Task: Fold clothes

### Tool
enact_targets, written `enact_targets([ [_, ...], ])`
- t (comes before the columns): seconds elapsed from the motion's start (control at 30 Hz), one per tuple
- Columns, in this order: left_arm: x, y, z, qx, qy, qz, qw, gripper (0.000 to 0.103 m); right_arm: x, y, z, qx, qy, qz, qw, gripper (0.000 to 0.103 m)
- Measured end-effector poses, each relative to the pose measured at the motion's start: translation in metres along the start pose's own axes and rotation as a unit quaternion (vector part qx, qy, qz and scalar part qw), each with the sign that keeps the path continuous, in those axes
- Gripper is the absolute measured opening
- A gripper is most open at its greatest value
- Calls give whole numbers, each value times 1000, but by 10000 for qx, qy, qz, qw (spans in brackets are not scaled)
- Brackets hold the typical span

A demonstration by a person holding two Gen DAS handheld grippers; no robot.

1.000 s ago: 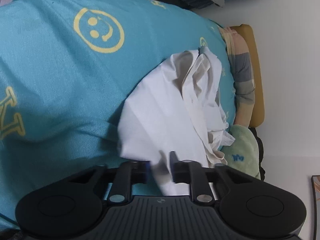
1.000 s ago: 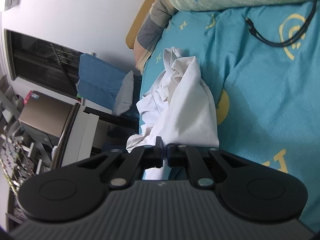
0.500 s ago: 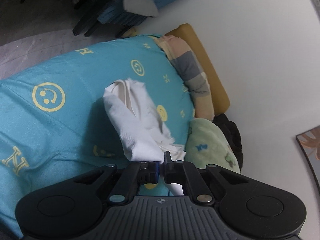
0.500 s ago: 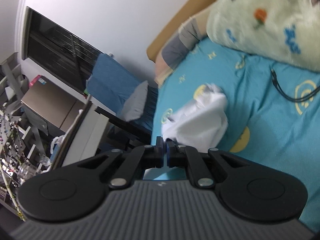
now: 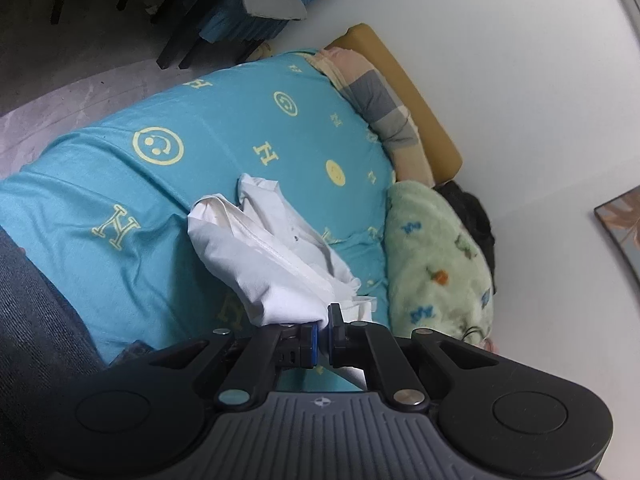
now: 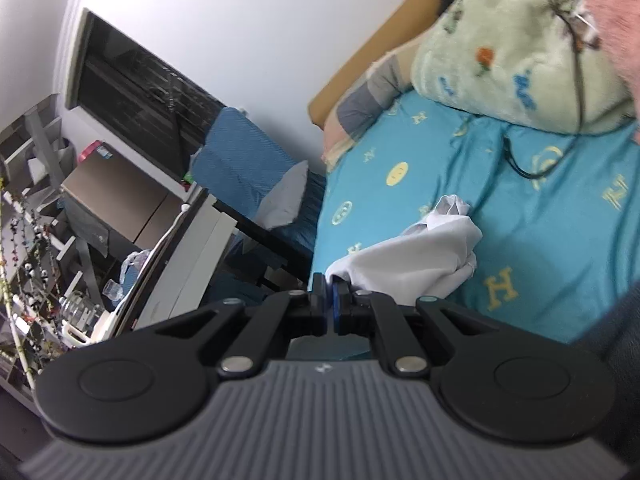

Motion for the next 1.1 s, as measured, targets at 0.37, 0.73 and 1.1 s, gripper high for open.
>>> enact_targets([
  [0.37, -94, -118, -16, -590, -31, 40, 9982, 6, -58, -115, -14, 577, 37, 91, 9983, 6],
  [0.73, -152, -270, 14, -1062, -329, 445, 9928, 9, -88, -259, -88, 1408, 377, 613, 9874, 7],
  [1.1, -150, -307, 37, -820, -343, 983, 9912, 58, -81, -281, -114, 1007, 269, 819, 9912, 45],
])
Point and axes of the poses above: each gripper's, at about its wrist camera, not at the fingertips, and y roughly against the way its jaws point, z to its left, x to its underside, the point moved 6 cm from there along -y, roughly the way its jaws point, and after that the axes turned 3 degrees about z, right-handed, at the moved point
